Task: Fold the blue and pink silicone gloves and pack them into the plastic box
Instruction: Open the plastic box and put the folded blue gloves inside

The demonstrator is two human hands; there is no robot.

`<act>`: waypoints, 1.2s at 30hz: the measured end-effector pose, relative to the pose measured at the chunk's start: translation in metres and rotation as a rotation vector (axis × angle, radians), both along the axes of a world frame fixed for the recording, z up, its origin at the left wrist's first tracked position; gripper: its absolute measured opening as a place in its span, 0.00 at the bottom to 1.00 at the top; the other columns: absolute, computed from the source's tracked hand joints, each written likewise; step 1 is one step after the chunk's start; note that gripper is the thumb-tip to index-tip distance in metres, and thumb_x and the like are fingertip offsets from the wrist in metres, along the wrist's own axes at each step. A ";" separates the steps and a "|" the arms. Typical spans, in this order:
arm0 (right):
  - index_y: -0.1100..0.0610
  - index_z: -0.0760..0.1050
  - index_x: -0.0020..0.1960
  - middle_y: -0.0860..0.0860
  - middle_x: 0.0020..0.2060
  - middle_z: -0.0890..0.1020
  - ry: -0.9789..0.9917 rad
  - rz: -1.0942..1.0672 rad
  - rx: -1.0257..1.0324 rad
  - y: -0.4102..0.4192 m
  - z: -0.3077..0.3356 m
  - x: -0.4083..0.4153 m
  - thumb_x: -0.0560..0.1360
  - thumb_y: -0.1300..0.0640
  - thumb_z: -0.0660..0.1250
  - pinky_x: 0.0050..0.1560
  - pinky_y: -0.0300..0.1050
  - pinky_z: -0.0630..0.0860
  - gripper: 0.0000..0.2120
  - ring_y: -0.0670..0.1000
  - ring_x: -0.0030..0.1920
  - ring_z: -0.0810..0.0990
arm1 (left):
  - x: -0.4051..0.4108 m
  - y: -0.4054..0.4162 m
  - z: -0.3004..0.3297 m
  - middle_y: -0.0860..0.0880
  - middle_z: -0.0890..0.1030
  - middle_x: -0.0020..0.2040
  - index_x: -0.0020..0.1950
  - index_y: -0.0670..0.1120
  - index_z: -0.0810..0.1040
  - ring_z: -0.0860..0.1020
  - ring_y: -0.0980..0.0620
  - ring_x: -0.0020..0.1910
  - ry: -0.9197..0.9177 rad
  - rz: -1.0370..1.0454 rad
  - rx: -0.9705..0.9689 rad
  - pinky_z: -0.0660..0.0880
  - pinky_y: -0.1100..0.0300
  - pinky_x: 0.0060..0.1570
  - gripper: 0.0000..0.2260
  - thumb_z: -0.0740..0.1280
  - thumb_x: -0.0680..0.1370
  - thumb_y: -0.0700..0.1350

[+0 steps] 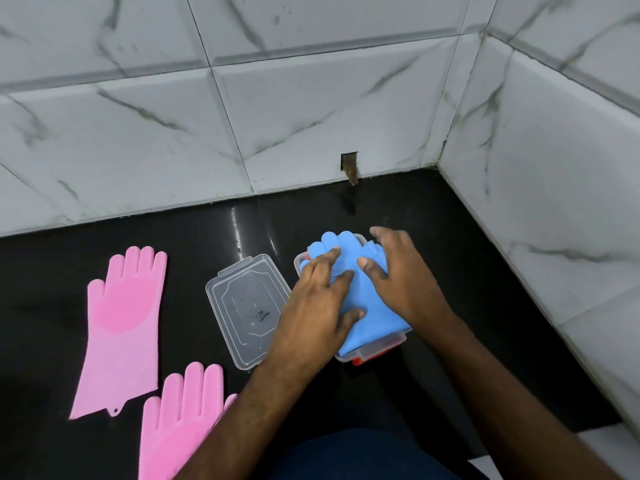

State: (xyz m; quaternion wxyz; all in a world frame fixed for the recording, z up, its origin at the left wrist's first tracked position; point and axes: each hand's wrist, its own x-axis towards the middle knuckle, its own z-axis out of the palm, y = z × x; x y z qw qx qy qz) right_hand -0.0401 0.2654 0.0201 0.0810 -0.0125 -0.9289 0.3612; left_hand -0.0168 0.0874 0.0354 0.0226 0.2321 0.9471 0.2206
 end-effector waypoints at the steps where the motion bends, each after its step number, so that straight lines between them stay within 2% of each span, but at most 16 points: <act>1: 0.57 0.68 0.73 0.55 0.67 0.72 0.032 0.004 0.044 0.001 0.002 0.000 0.79 0.54 0.68 0.62 0.45 0.72 0.24 0.52 0.64 0.75 | -0.001 0.001 0.000 0.44 0.61 0.83 0.75 0.44 0.74 0.59 0.43 0.80 0.007 0.000 -0.022 0.59 0.51 0.78 0.25 0.70 0.80 0.53; 3: 0.55 0.70 0.72 0.53 0.66 0.72 0.066 0.023 0.097 0.005 0.010 0.000 0.79 0.55 0.69 0.59 0.44 0.74 0.22 0.51 0.62 0.75 | -0.003 0.001 0.000 0.46 0.62 0.82 0.74 0.44 0.74 0.60 0.46 0.79 -0.002 -0.004 -0.056 0.61 0.53 0.77 0.23 0.69 0.81 0.54; 7: 0.53 0.78 0.62 0.50 0.59 0.76 0.044 0.080 0.216 0.011 0.020 0.010 0.78 0.56 0.69 0.52 0.44 0.75 0.12 0.50 0.55 0.77 | -0.002 0.003 0.000 0.47 0.66 0.79 0.68 0.44 0.78 0.64 0.46 0.76 0.036 -0.032 -0.096 0.63 0.53 0.75 0.19 0.65 0.83 0.54; 9: 0.52 0.80 0.58 0.49 0.59 0.76 -0.003 0.108 0.270 0.010 0.019 0.019 0.77 0.55 0.71 0.52 0.42 0.72 0.10 0.50 0.56 0.77 | 0.001 0.005 0.002 0.45 0.71 0.76 0.65 0.42 0.81 0.69 0.44 0.73 0.079 -0.055 -0.094 0.66 0.51 0.73 0.17 0.65 0.83 0.53; 11: 0.50 0.81 0.57 0.48 0.62 0.74 -0.056 0.131 0.280 0.010 0.016 0.027 0.75 0.54 0.74 0.54 0.40 0.70 0.11 0.49 0.59 0.75 | 0.003 0.007 0.001 0.46 0.71 0.76 0.66 0.43 0.80 0.70 0.45 0.72 0.061 -0.086 -0.115 0.69 0.50 0.71 0.18 0.65 0.83 0.53; 15: 0.51 0.77 0.64 0.48 0.72 0.66 -0.168 0.200 0.210 0.013 0.010 0.031 0.74 0.54 0.75 0.58 0.45 0.74 0.19 0.49 0.66 0.72 | 0.001 0.010 -0.009 0.46 0.62 0.80 0.70 0.40 0.75 0.67 0.46 0.75 -0.155 -0.008 -0.157 0.72 0.51 0.70 0.23 0.64 0.83 0.56; 18: 0.52 0.74 0.69 0.48 0.76 0.60 -0.198 0.253 0.265 0.013 0.005 0.030 0.77 0.53 0.71 0.63 0.51 0.75 0.21 0.48 0.70 0.69 | 0.000 0.011 -0.014 0.44 0.60 0.81 0.73 0.38 0.73 0.67 0.45 0.76 -0.201 0.037 -0.149 0.72 0.50 0.70 0.25 0.65 0.83 0.55; 24: 0.54 0.68 0.75 0.49 0.80 0.56 -0.245 0.318 0.328 0.011 -0.001 0.022 0.78 0.54 0.70 0.69 0.49 0.72 0.27 0.49 0.75 0.64 | -0.010 0.013 -0.024 0.42 0.54 0.84 0.79 0.37 0.64 0.64 0.44 0.78 -0.322 0.130 -0.182 0.67 0.52 0.76 0.35 0.69 0.81 0.57; 29: 0.55 0.63 0.78 0.51 0.82 0.51 -0.304 0.407 0.356 0.008 -0.005 0.015 0.77 0.59 0.71 0.73 0.50 0.68 0.32 0.51 0.78 0.60 | -0.014 0.014 -0.031 0.39 0.50 0.83 0.82 0.37 0.56 0.58 0.43 0.80 -0.288 0.180 -0.205 0.65 0.54 0.75 0.43 0.71 0.78 0.59; 33: 0.54 0.59 0.80 0.50 0.82 0.49 -0.354 0.466 0.366 0.005 -0.008 0.008 0.77 0.62 0.71 0.73 0.47 0.66 0.36 0.52 0.79 0.60 | -0.010 0.013 -0.036 0.41 0.42 0.85 0.85 0.44 0.48 0.51 0.40 0.83 -0.237 0.148 -0.212 0.65 0.51 0.76 0.47 0.73 0.78 0.57; 35: 0.52 0.59 0.80 0.48 0.82 0.50 -0.369 0.486 0.326 0.004 -0.010 0.006 0.77 0.63 0.70 0.71 0.46 0.66 0.36 0.52 0.78 0.61 | -0.010 0.013 -0.035 0.43 0.41 0.85 0.85 0.47 0.47 0.50 0.41 0.83 -0.233 0.121 -0.219 0.68 0.50 0.74 0.47 0.74 0.77 0.55; 36: 0.51 0.59 0.80 0.47 0.82 0.50 -0.385 0.487 0.296 0.003 -0.011 0.005 0.77 0.63 0.69 0.71 0.45 0.67 0.35 0.52 0.77 0.64 | -0.010 0.012 -0.033 0.43 0.41 0.85 0.85 0.48 0.50 0.52 0.41 0.83 -0.235 0.110 -0.222 0.69 0.50 0.74 0.45 0.75 0.77 0.55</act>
